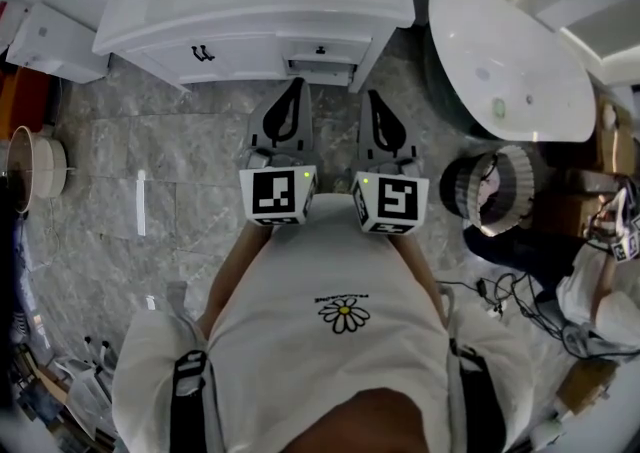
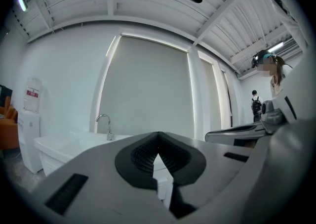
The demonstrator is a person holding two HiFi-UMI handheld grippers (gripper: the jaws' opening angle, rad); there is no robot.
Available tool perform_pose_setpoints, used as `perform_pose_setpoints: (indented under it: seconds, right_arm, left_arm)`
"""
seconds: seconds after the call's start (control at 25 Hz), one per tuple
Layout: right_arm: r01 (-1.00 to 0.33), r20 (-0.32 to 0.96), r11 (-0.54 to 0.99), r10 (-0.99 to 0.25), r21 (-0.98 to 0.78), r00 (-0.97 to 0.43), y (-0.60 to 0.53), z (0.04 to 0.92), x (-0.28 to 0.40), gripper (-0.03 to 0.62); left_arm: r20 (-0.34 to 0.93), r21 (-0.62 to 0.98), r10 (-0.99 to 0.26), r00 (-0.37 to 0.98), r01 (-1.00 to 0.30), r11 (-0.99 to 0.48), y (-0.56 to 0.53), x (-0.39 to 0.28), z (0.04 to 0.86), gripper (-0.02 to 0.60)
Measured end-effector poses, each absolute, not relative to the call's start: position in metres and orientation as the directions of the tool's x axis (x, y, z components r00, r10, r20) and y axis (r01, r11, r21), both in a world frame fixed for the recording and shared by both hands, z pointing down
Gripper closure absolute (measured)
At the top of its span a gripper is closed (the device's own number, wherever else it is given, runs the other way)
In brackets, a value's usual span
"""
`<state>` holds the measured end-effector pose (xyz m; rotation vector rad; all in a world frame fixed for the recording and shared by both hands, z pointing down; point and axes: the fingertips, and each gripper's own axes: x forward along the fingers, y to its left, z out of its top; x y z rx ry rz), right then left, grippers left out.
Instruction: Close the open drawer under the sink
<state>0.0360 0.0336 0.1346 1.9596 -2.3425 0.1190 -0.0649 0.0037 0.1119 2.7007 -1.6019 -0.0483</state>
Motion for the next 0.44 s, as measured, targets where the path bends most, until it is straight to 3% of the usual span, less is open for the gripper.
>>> perform_pose_setpoints:
  seconds: [0.44]
  right_arm:
    - [-0.984, 0.127, 0.177, -0.976, 0.006, -0.174, 0.038, 0.135, 0.032, 0.565]
  left_arm:
    - [0.019, 0.044, -0.880, 0.475, -0.879, -0.474, 0.001, -0.074, 0.124, 0.561]
